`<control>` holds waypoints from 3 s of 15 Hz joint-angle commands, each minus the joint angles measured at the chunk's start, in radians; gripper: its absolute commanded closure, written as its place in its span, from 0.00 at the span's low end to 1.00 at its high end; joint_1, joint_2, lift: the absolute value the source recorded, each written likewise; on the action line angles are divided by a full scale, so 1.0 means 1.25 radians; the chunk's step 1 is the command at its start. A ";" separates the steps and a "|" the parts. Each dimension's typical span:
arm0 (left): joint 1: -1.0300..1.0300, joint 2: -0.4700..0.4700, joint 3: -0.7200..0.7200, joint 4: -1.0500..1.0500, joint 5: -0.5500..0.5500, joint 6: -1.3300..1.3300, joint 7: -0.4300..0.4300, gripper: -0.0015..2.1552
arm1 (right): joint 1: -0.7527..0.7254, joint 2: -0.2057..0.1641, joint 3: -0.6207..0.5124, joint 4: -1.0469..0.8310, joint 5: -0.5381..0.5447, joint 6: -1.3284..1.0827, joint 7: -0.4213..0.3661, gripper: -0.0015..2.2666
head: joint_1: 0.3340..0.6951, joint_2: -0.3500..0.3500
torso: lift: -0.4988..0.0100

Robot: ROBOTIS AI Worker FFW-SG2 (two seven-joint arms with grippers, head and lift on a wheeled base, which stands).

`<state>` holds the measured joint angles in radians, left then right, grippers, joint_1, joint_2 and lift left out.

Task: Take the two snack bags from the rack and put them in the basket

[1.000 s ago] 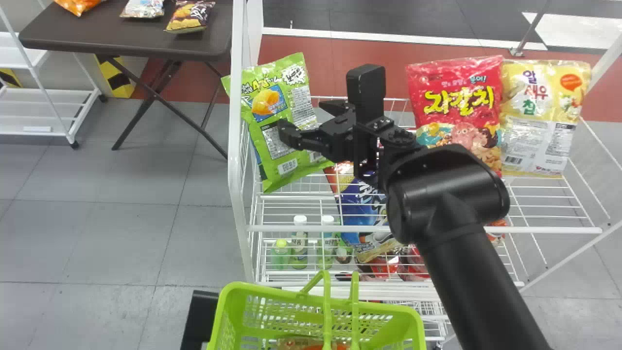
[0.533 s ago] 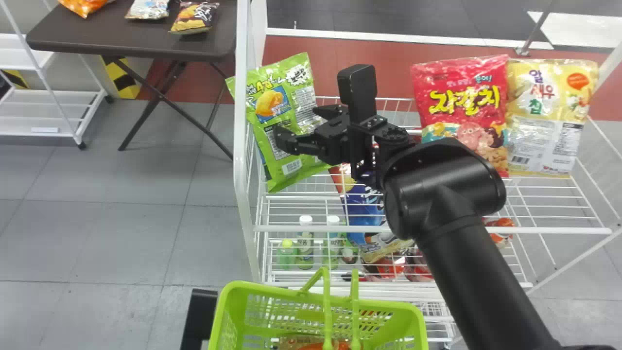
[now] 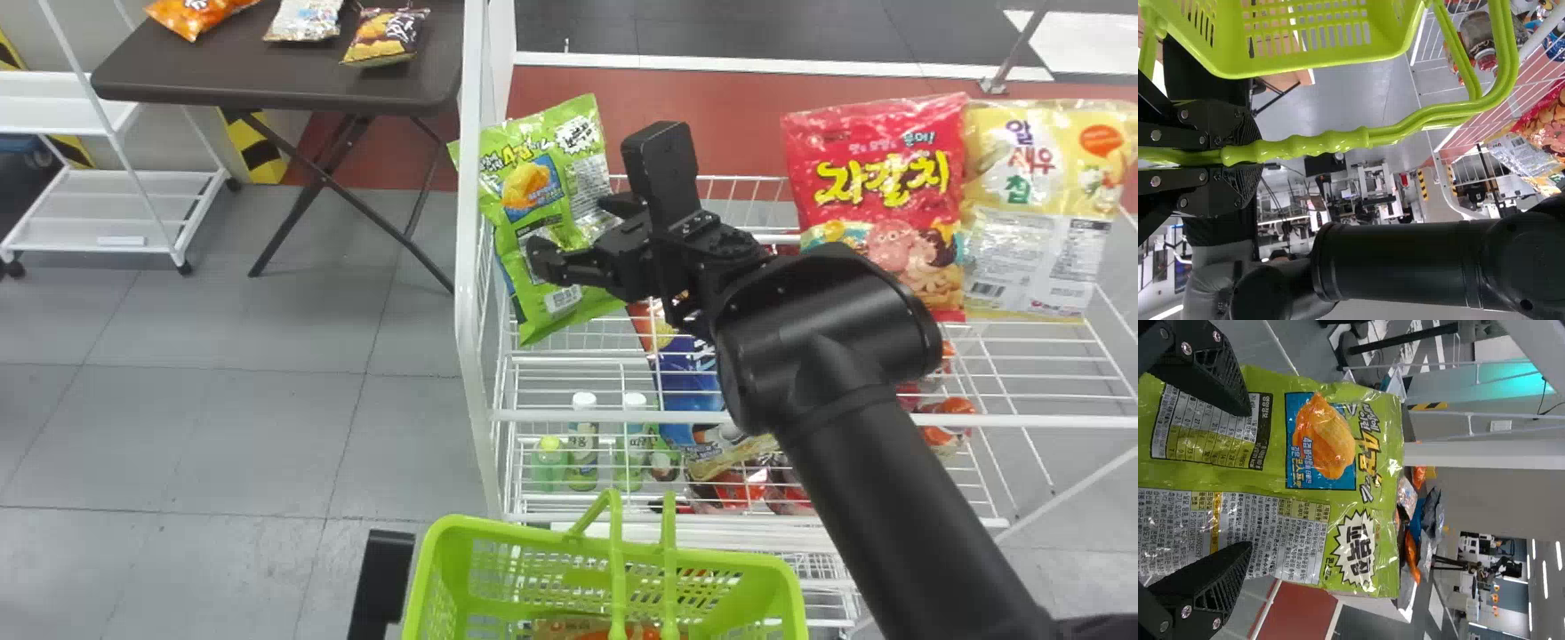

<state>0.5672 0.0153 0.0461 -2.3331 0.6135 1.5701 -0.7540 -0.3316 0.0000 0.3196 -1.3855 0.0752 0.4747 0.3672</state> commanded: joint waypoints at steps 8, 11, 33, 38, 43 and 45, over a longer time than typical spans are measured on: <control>0.009 -0.001 0.009 0.004 0.000 0.001 -0.005 0.69 | -0.023 0.001 0.012 0.029 -0.011 0.034 0.028 0.99 | 1.00 0.47 | 0.96; 0.014 -0.001 0.011 -0.001 0.000 0.001 -0.007 0.69 | -0.001 0.001 0.006 0.013 -0.014 0.022 0.025 0.99 | 1.00 0.48 | 0.96; 0.005 -0.009 -0.059 -0.021 -0.017 0.001 0.018 0.69 | 0.665 -0.128 -0.381 -0.882 -0.293 0.334 0.069 0.99 | 1.00 0.00 | 0.96; 0.015 -0.014 -0.069 -0.018 -0.040 0.001 0.019 0.69 | 0.759 -0.187 -0.467 -1.055 -0.298 0.614 0.104 0.99 | 1.00 0.00 | 0.96; 0.015 -0.014 -0.070 -0.022 -0.042 0.001 0.019 0.69 | 0.803 -0.212 -0.523 -1.102 -0.302 0.761 0.147 0.99 | 1.00 0.00 | 0.96; 0.015 -0.014 -0.077 -0.032 -0.040 0.001 0.024 0.69 | 0.803 -0.221 -0.531 -1.096 -0.272 0.788 0.141 0.99 | 1.00 0.00 | 0.96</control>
<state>0.5859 0.0000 -0.0457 -2.3651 0.5614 1.5701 -0.7281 0.6706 -0.2669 -0.3370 -2.7600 -0.2921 1.4355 0.5449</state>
